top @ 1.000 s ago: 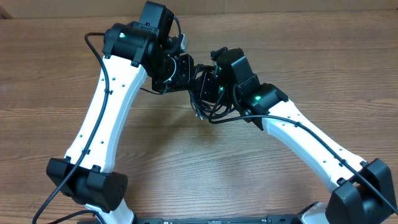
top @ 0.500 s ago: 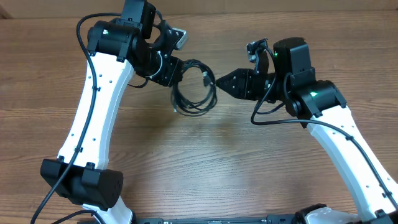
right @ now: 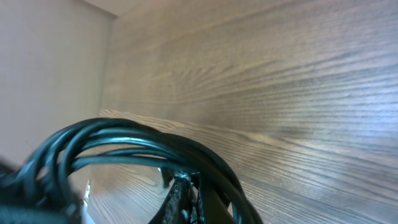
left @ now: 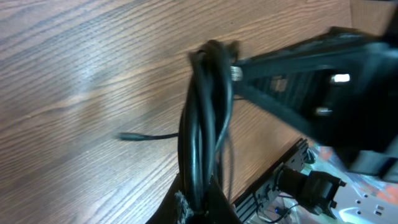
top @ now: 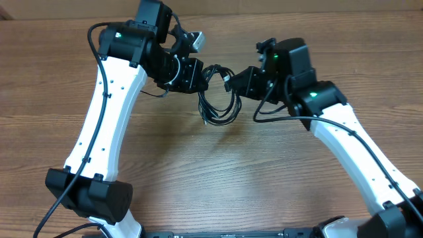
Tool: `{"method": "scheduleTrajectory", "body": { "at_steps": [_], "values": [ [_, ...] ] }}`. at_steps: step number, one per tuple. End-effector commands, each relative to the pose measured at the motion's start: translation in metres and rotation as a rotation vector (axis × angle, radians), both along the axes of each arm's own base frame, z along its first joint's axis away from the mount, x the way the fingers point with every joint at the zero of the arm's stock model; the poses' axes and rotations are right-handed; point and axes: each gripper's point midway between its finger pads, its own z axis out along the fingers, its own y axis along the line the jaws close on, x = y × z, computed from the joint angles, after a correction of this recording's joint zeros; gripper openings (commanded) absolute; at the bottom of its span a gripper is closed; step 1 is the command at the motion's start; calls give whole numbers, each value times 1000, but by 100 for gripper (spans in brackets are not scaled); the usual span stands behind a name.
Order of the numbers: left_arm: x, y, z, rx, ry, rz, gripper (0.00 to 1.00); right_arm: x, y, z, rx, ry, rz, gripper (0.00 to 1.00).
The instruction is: Untangle cables
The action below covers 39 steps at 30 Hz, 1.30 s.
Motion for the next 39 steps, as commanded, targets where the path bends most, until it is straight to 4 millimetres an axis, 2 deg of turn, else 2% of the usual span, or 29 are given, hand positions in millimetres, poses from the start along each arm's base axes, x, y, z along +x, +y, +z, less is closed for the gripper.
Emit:
{"method": "scheduleTrajectory", "body": {
  "at_steps": [1,4,8,11,13,15,16,19,20,22,25,26,30,32,36,39],
  "values": [
    [-8,-17,10,-58,36,11,4,-1,26,-13,-5,15,32,4],
    [-7,-27,19,-132,34,-7,4,-6,46,-17,-1,22,33,4],
    [4,-29,29,-196,24,24,4,-9,48,-17,17,40,42,4],
    [14,-17,28,-177,-17,38,4,-8,41,-4,59,35,51,4],
    [18,-7,20,-101,-105,-22,4,-9,28,27,141,-13,91,4],
    [17,7,7,13,-146,-65,4,-22,8,70,226,-84,140,8],
    [17,12,4,47,-155,-74,4,-31,-1,84,243,-93,141,9],
    [17,16,1,82,-212,-154,4,-44,-12,95,227,-118,135,14],
    [16,15,1,86,-233,-190,4,-45,-14,93,213,-118,128,16],
    [12,15,0,97,-278,-277,4,-42,-19,82,145,-138,126,29],
    [-5,15,-2,87,-301,-423,4,-35,-46,45,-67,-133,69,49],
    [-13,13,-2,68,-307,-478,4,-37,-52,35,-111,-138,115,57],
    [-36,2,7,-49,-321,-607,4,-58,-31,22,-106,-257,449,75],
    [-39,-1,10,-76,-314,-608,4,-68,-18,20,-35,-257,539,75],
    [-39,1,9,-74,-289,-583,4,-68,-15,19,-14,-247,551,75],
    [-25,2,11,-77,-264,-470,4,-68,-15,19,-2,-218,530,75]
  ]
}}
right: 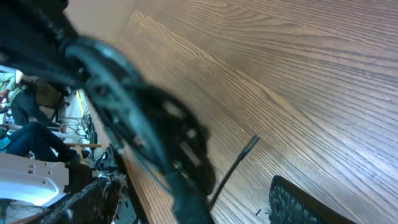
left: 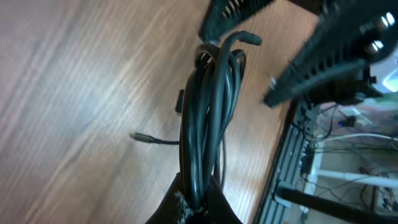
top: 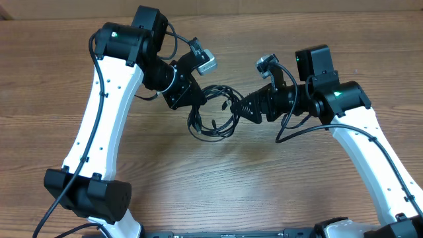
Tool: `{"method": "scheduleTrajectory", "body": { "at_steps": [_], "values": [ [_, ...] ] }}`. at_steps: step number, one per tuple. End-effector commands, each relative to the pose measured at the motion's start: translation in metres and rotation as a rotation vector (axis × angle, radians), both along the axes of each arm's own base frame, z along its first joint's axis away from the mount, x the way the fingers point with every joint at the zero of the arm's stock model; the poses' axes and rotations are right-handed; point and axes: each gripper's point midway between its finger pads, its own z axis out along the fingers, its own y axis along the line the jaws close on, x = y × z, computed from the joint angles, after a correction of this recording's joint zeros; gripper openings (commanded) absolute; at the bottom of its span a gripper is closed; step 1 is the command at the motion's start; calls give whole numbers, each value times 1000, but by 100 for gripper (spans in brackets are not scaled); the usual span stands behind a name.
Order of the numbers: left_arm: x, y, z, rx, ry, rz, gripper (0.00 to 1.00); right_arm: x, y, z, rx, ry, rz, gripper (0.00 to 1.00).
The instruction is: Untangle cables
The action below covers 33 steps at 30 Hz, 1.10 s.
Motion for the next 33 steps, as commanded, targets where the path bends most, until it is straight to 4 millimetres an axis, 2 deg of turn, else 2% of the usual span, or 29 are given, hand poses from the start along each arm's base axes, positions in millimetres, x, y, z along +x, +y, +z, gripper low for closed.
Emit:
{"method": "scheduleTrajectory", "body": {
  "at_steps": [1,4,6,8,10,13,17,18,19,23,25,29,33],
  "values": [
    [15,-2,11,-59,40,134,4,-2,4,8,31,12,5,74],
    [28,-4,13,-69,88,257,4,7,2,7,38,111,-115,66],
    [37,-1,11,-51,144,382,4,15,4,14,74,127,-158,60],
    [47,2,10,-43,219,537,4,22,7,21,99,103,-170,59],
    [49,1,11,-53,244,577,4,23,11,23,102,84,-161,58],
    [53,3,10,-47,269,636,4,27,10,14,52,104,-227,58],
    [60,11,5,-22,371,842,4,16,27,9,9,41,-145,60],
    [61,13,4,-16,407,898,5,7,37,5,-27,-53,-34,71],
    [60,18,2,-14,486,1000,4,-5,45,0,-73,-190,112,78],
    [45,19,12,-89,668,981,6,-5,48,2,-115,-423,272,79],
    [39,22,24,-166,777,955,7,-4,49,4,-128,-515,327,77],
    [33,22,51,-321,847,828,7,-2,50,6,-132,-592,368,77],
    [33,22,51,-324,841,821,8,-11,63,20,-31,-623,421,77]
  ]
}}
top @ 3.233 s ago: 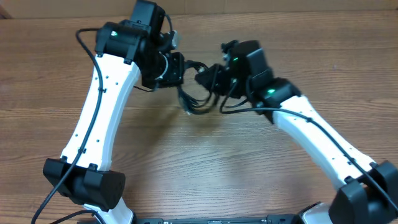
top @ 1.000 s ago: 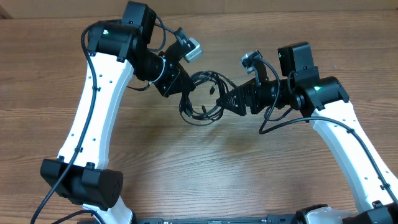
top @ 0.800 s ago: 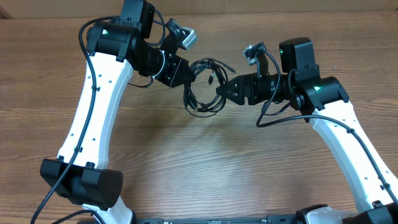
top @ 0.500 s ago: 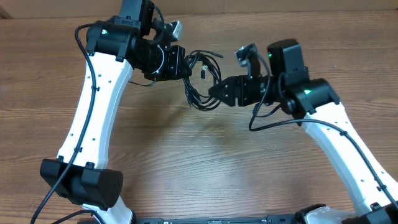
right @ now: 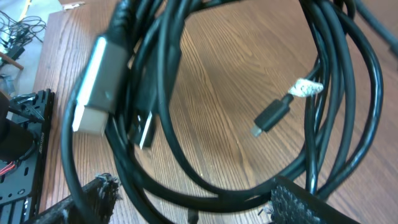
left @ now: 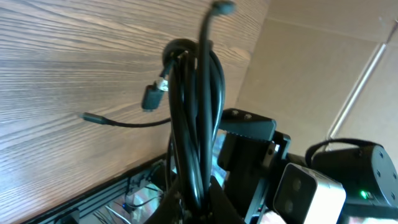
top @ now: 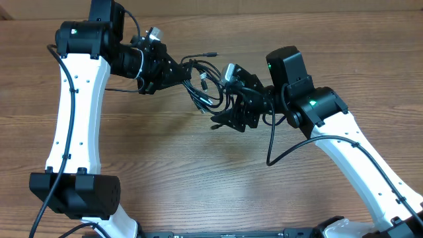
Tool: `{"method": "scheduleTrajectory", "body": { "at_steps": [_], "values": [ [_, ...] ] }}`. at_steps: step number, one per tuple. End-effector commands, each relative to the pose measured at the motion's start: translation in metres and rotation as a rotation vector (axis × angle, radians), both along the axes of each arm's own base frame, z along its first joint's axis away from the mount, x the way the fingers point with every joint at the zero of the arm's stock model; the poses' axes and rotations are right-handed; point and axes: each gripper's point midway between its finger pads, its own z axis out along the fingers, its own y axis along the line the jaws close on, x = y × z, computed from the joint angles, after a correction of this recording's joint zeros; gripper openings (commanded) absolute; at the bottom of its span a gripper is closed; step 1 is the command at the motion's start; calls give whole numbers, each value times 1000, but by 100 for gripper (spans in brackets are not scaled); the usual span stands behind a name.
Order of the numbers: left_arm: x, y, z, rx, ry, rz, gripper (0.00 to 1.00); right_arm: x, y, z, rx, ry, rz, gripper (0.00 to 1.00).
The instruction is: Untangle cables
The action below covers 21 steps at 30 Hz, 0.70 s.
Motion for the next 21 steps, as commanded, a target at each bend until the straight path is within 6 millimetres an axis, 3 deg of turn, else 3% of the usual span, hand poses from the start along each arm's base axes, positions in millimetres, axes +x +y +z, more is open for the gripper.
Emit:
{"method": "scheduleTrajectory", "body": {
  "at_steps": [1,3,4,5,6,8,11,13,15,20,21],
  "values": [
    [-5,-9,15,-84,-28,-41,8,-10,12,7,50,-18,90,75],
    [-6,-10,16,-86,-27,-41,8,-15,22,-3,35,8,116,71],
    [-6,-10,16,-89,-27,-41,8,-16,27,-11,27,27,127,64],
    [-5,-9,16,-88,-28,-39,9,-15,29,-19,17,49,131,47],
    [-4,-6,13,-70,-31,-32,11,-16,29,-23,9,64,130,24],
    [1,1,5,-11,-43,-14,13,-18,28,-25,5,78,128,4],
    [17,40,-33,299,-73,66,29,-18,25,-26,9,173,71,4],
    [22,64,-48,469,-90,91,49,-16,20,-28,14,259,8,4],
    [22,66,-49,494,-156,23,55,-19,18,-30,10,284,4,4],
    [17,43,-43,447,-341,-203,45,-36,23,-19,77,358,84,4],
    [16,38,-43,455,-420,-295,39,-45,24,-6,147,394,145,4]
  ]
}}
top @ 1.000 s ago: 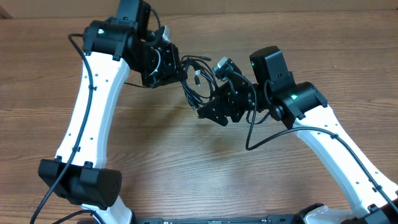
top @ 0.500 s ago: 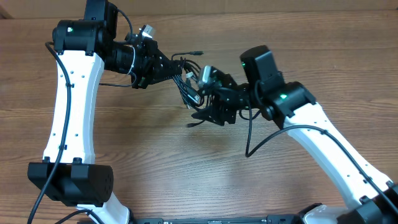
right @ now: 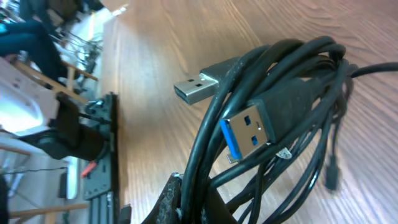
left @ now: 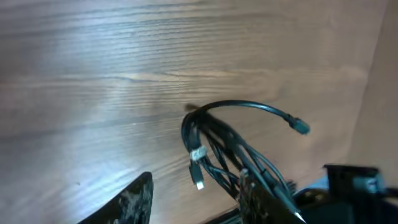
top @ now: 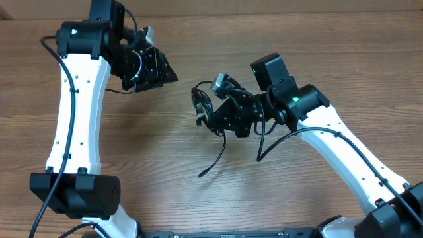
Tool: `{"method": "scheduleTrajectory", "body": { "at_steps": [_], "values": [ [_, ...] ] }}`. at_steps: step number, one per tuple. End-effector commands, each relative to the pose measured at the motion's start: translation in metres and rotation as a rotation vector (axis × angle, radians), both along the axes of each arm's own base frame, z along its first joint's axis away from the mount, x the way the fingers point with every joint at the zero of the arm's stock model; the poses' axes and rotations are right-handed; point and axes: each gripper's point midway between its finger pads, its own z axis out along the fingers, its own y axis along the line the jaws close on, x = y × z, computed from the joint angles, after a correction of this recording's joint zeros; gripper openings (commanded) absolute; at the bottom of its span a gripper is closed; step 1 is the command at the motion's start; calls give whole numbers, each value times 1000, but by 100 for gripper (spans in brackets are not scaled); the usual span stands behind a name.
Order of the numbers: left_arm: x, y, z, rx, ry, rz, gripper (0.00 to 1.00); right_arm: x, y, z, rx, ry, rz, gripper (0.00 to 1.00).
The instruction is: Untangle cables
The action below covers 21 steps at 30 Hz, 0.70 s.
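A black cable bundle (top: 201,104) hangs mid-table with my right gripper (top: 213,118) shut on several of its strands. In the right wrist view the bundle (right: 292,106) shows a blue-tongued USB plug (right: 247,133) and a second metal USB plug (right: 195,87), and the right gripper (right: 193,200) pinches strands at the bottom edge. One loose strand (top: 215,157) trails toward the near side onto the wooden table (top: 297,198). My left gripper (top: 165,74) stands open to the left of the bundle, apart from it. In the left wrist view the bundle (left: 230,152) lies ahead of the open left gripper (left: 196,186).
Each arm's own black supply cable hangs beside it, the right one looping (top: 264,142) below the wrist. Bare wood lies on all sides of the bundle. A black rail (right: 102,155) along the table's edge shows in the right wrist view.
The left gripper has let go of the bundle and now stands open, drawn back to the left. The right gripper, open beside the bundle before, is now shut on it.
Both grippers were first shut on the bundle, held between them. Then the right one was open and clear while the left kept the bundle. The left then held it farther back with the open right gripper close by. Now only the right gripper holds it.
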Motion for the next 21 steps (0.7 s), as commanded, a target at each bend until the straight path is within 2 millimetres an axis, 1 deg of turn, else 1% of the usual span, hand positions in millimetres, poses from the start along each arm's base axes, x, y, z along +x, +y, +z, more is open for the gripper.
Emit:
{"method": "scheduleTrajectory", "body": {
  "at_steps": [1,3,4,5,6,8,10,11,12,13,14,16,18,21],
  "values": [
    [-4,-12,3,44,-161,-265,36,-16,4,31,176,76,101,4],
    [-3,-12,3,54,-193,-313,35,-19,-4,48,273,118,135,4],
    [-3,-12,3,57,-204,-331,36,-18,-11,58,333,144,144,4],
    [-3,-12,3,59,-210,-339,36,-16,-17,64,364,158,145,4],
    [-3,-12,3,63,-221,-360,37,-11,-28,74,416,199,133,4],
    [-2,-13,-1,62,-221,-364,37,-6,-39,80,453,227,116,4],
    [1,-21,-12,10,-223,-373,37,-3,-43,81,459,228,105,4],
    [2,-34,-17,-76,-241,-401,35,-3,-43,81,459,227,105,4],
    [0,-41,-16,-132,-263,-433,34,-3,-43,81,459,227,105,4],
    [-4,-53,-13,-224,-306,-491,34,-3,-43,81,459,227,104,4],
    [-10,-67,-1,-348,-389,-575,37,-3,-43,81,459,227,105,4],
    [-12,-74,11,-421,-455,-617,38,-3,-43,81,459,228,104,4],
    [-12,-79,21,-478,-488,-625,36,-3,-43,81,459,227,104,4],
    [-12,-81,25,-499,-491,-622,35,-2,-43,81,455,226,102,4]
  ]
}}
